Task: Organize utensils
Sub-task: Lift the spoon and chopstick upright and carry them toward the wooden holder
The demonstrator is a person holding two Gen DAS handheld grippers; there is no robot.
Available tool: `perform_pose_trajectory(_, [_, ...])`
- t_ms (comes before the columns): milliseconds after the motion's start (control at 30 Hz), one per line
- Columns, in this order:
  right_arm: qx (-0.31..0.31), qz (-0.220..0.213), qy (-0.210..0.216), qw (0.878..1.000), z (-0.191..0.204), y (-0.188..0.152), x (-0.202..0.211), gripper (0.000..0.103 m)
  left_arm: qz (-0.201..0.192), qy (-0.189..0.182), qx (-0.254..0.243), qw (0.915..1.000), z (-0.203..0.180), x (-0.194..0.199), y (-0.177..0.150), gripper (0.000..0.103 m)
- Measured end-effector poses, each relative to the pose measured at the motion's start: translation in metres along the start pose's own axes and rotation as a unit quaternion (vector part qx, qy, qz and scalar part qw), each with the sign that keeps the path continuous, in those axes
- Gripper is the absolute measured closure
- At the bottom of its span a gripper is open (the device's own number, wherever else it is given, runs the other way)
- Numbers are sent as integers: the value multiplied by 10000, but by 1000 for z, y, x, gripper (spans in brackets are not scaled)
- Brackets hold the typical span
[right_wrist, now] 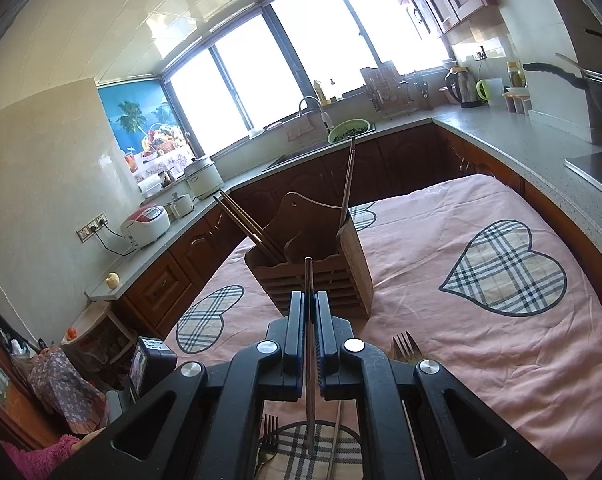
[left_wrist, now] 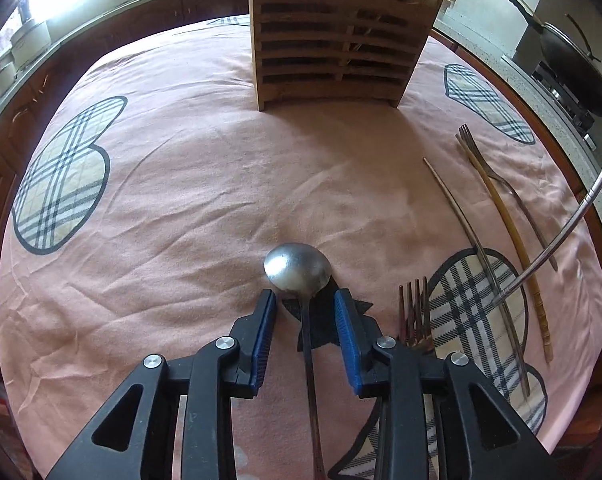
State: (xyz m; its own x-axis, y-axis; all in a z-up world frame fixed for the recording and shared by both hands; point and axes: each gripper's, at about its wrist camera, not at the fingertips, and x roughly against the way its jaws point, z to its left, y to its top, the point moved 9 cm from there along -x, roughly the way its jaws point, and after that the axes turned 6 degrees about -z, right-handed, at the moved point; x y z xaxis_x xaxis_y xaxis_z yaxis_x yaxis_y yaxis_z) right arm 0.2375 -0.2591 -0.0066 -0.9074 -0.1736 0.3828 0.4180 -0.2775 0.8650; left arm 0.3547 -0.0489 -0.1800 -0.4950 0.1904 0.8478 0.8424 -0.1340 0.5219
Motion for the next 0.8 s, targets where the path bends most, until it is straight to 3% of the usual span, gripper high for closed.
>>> perform_pose_trajectory(100, [-25,-24,-19,10000,-2,1,3,98,-33,-44,-6,10000,-1,-4,3,96])
perform_pose_trajectory(300, [0,-67,-18,10000,-1,5,8,98,-450,-301,295,9981,4,22,9,100])
perform_pose_trajectory(533, [97,-234,60,9997,9,17,14,98,-1489,-741,674,9838,10,97,23,102])
perform_pose_trajectory(800, [215,-314,170,9991,24,24,15,98,-2103,-813,806,9709,21,154,19,102])
